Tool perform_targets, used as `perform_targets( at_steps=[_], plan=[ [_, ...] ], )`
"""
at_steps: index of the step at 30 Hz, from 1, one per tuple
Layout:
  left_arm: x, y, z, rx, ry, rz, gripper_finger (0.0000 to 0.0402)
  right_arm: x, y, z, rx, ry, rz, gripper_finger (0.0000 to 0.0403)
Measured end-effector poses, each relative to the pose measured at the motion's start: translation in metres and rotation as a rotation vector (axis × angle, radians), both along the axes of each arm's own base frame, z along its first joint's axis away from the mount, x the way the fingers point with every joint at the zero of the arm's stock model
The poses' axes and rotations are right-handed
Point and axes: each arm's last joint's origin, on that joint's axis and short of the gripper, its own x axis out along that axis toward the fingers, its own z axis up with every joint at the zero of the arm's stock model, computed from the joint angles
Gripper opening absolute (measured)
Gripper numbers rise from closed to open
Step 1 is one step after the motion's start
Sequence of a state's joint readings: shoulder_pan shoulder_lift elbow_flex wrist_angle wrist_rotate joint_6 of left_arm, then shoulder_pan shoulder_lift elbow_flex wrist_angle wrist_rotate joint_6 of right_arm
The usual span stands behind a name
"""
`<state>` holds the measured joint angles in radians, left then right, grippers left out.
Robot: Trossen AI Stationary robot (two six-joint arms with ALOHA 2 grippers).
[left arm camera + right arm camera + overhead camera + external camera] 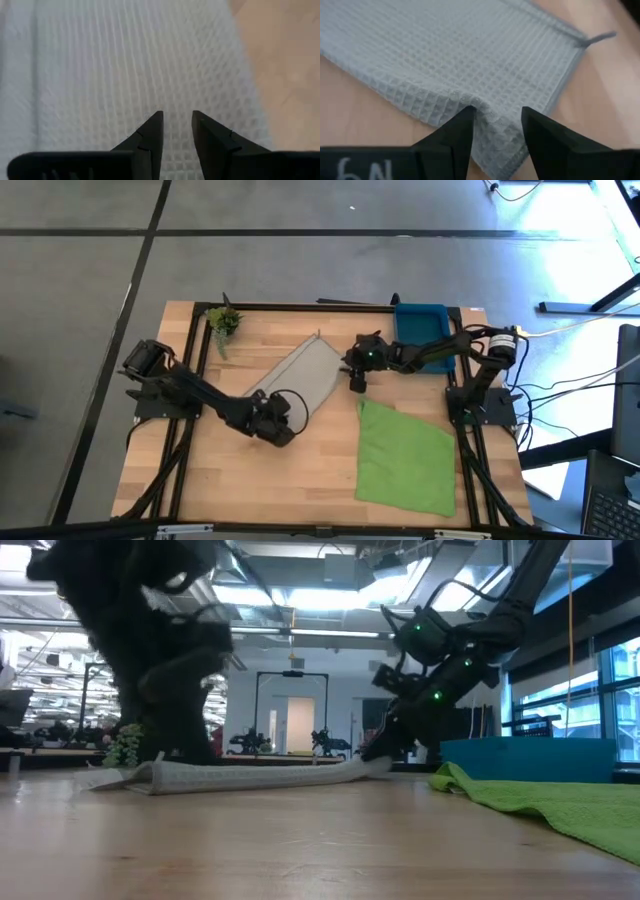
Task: Roll microfiber towels into tight, uniform cylinder then place into a basket
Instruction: Roll the gray towel
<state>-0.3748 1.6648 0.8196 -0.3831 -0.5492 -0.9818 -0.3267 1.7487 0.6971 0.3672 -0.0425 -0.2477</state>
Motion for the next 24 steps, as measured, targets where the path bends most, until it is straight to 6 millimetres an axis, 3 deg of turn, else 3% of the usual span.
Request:
perform_targets(
  at_steps=[6, 12, 19, 24],
  plan=[
    [0.005, 0.002, 0.016, 0.08, 0.039, -0.001, 0.0094, 0.0, 0.003, 0.019, -0.013, -0.051, 0.008, 0.0167],
    [-0.01, 0.018, 0.018, 0.149, 0.179, 0.16, 0.0094, 0.002, 0.02, 0.029, 0.067, -0.097, 0.167, 0.0168],
    [-0.033, 0.04, 0.0, 0.095, 0.288, 0.35, 0.0094, 0.01, 0.05, 0.013, 0.137, -0.059, 0.323, 0.0168],
    [-0.042, 0.047, -0.018, 0.071, 0.261, 0.371, 0.0094, 0.014, 0.051, -0.007, 0.085, 0.002, 0.252, 0.0168]
  ],
)
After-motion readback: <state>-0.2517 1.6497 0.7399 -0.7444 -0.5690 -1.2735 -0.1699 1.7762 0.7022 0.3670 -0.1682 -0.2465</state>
